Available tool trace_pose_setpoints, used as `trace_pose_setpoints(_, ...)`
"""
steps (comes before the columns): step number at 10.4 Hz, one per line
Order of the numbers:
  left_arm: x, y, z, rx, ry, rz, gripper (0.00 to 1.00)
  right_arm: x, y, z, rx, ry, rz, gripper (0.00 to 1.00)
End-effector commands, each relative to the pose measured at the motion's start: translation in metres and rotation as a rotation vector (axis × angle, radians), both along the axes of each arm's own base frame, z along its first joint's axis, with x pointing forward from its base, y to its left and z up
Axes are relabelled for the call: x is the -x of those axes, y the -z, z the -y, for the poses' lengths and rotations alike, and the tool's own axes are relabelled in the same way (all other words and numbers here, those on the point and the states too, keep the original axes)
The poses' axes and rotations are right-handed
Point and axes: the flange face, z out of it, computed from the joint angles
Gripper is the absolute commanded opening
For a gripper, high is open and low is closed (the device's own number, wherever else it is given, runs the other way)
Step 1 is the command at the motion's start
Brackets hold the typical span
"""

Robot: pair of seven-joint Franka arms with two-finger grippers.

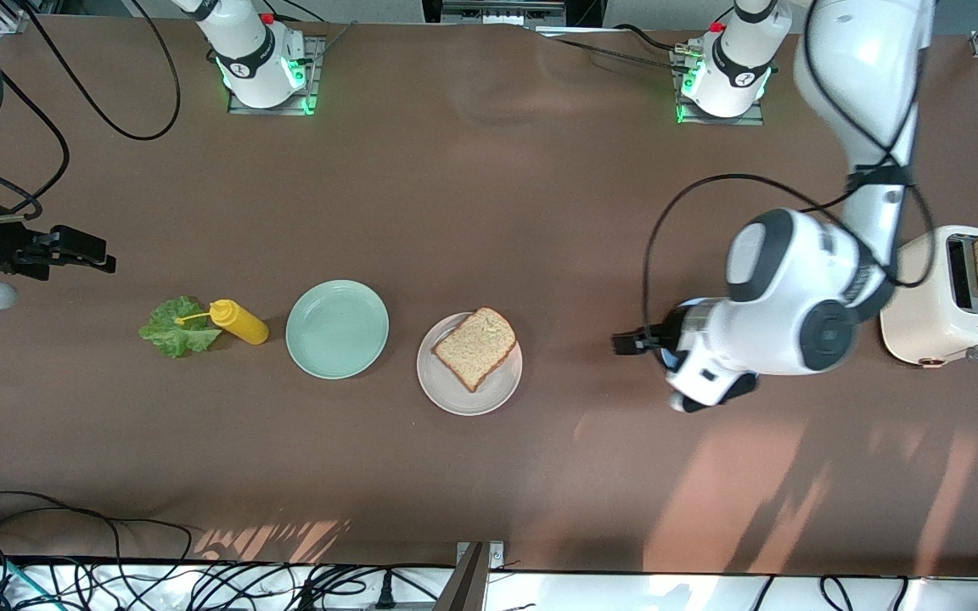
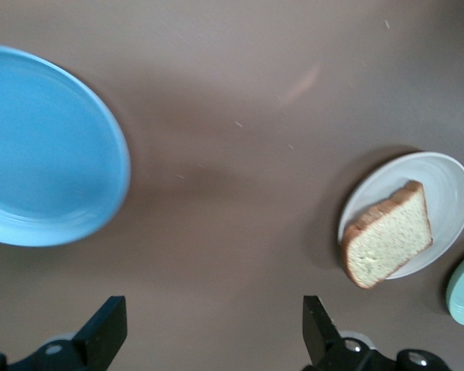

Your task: Make sandwich on beige plate with both arms

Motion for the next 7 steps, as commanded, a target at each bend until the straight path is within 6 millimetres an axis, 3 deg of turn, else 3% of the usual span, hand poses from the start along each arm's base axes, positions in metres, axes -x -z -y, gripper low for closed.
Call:
trace_pose_setpoints(1,0.008,-0.033,-0.060,-0.078,0.080,0.008,1.00,0.001,-0.001,-0.005,-0.034,0.007,0.008,1.00)
trace_pose_setpoints(4,0.015,-0.083,-0.130,-0.143,0.097,0.053,1.00,0.001,0.001,-0.004,-0.034,0.010,0.002,1.00)
trace_pose_setpoints(6,0.027,-0.121,-0.159,-0.259,0.137,0.085,1.00,0.001,0.002,-0.002,-0.034,0.013,0.002,1.00)
trace_pose_setpoints(7,0.031,-0.130,-0.176,-0.282,0.192,0.092,1.00,0.001,0.001,-0.005,-0.034,0.009,0.004,1.00)
